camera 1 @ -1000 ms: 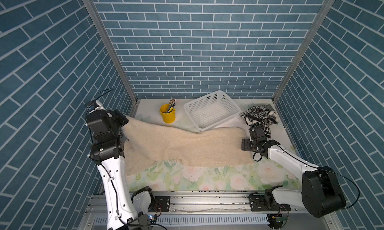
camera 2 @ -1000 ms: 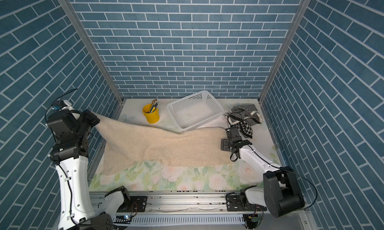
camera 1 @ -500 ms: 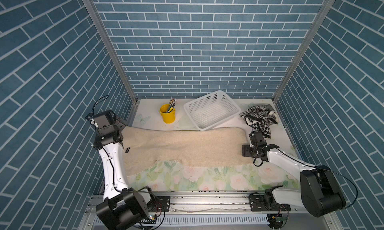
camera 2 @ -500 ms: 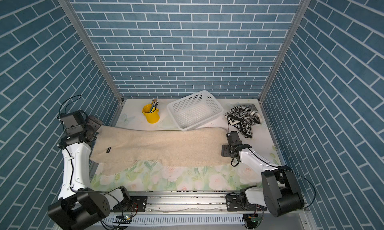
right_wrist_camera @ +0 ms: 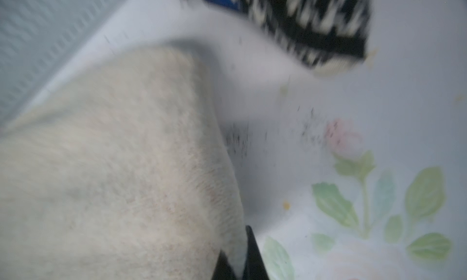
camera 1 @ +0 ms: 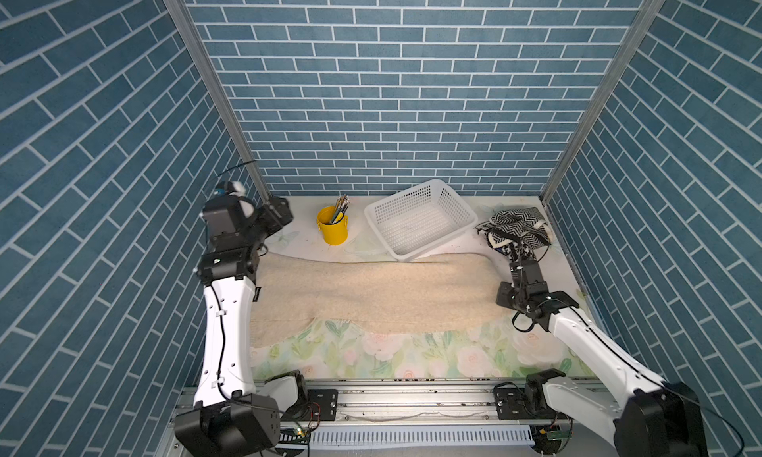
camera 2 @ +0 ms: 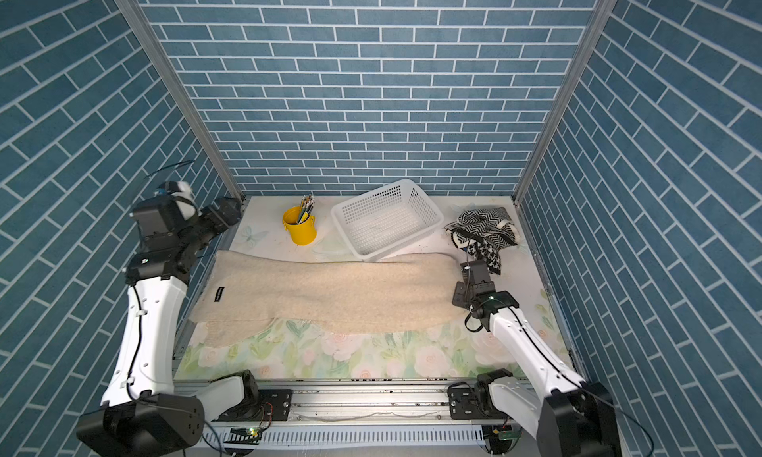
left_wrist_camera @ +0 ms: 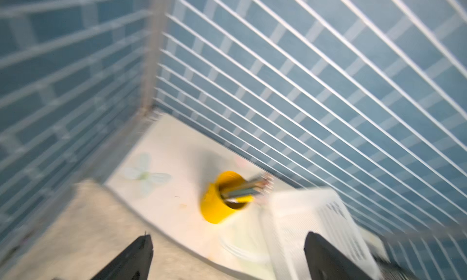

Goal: Roll up the scarf and place it into the basket
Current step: Flatten out the scarf at the center of the board.

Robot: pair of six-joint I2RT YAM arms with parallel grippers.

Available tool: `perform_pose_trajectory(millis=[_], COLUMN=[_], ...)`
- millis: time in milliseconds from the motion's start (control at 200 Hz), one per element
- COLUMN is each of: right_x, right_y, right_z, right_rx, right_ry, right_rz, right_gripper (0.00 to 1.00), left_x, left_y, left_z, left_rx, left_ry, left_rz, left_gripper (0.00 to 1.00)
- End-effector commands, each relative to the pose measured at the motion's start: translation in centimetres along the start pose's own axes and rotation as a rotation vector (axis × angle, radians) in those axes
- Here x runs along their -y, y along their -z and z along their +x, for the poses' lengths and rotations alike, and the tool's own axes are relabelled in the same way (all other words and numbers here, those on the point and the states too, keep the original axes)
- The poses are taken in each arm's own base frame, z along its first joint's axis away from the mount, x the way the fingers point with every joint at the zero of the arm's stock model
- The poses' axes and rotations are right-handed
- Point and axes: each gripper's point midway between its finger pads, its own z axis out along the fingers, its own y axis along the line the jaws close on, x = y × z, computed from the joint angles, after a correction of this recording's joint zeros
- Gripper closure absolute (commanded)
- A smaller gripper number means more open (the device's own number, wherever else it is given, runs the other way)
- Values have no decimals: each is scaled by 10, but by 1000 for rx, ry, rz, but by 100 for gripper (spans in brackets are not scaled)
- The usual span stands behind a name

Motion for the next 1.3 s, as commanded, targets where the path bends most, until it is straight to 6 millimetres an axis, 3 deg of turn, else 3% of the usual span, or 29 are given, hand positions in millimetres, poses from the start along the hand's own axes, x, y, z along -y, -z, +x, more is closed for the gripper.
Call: perform_pose_trajectory(millis=[0, 70, 160, 195, 235, 295, 370, 410, 465, 520, 575, 685, 800, 965, 1015, 1140, 1295], right_x=[-9, -36, -81, -108, -147, -219, -299, -326, -342, -332, -303, -215, -159, -123, -113, -111, -73], right_y=[14, 18, 44, 52, 55, 59, 68, 79, 100, 107, 101, 65, 45, 37, 30, 22, 3], right_z=[-51, -86, -135, -143, -138, -103, -19, 34, 105, 148, 166, 151, 134, 135, 135, 130, 116], right_rx=[94, 137, 242, 249, 208, 117, -60, -153, -257, -326, -384, -389, -374, -385, -381, -362, -330], right_ry=[-3, 10, 74, 124, 194, 348, 574, 706, 867, 931, 896, 685, 582, 523, 503, 453, 344], right_rz=[24, -38, -103, -164, -261, -430, -617, -695, -768, -762, -713, -498, -347, -274, -229, -231, -85], right_gripper=[100, 100, 100, 100, 100, 100, 100, 100, 100, 100, 100, 100, 100, 100, 100, 100, 100], left_x=[59, 64, 62, 60, 57, 56, 51, 49, 43, 35, 30, 28, 37, 74, 87, 115, 123], left_y=[13, 18, 20, 22, 26, 31, 35, 36, 36, 34, 31, 20, 3, -29, -29, -17, -9], left_z=[0, -1, 0, -1, -3, -6, -11, -13, -16, -19, -19, -13, 9, 90, 117, 178, 246], left_rx=[4, 23, 16, 20, 29, 49, 74, 77, 76, 72, 66, 37, -20, -246, -293, -387, -511], left_ry=[-96, -89, -86, -92, -97, -109, -104, -101, -94, -85, -75, -59, -18, -87, -100, -132, -129], left_rz=[213, 246, 228, 211, 189, 176, 147, 139, 120, 105, 98, 123, 236, 333, 376, 489, 518], left_gripper=[0, 0, 0, 0, 0, 0, 0, 0, 0, 0, 0, 0, 0, 0, 0, 0, 1])
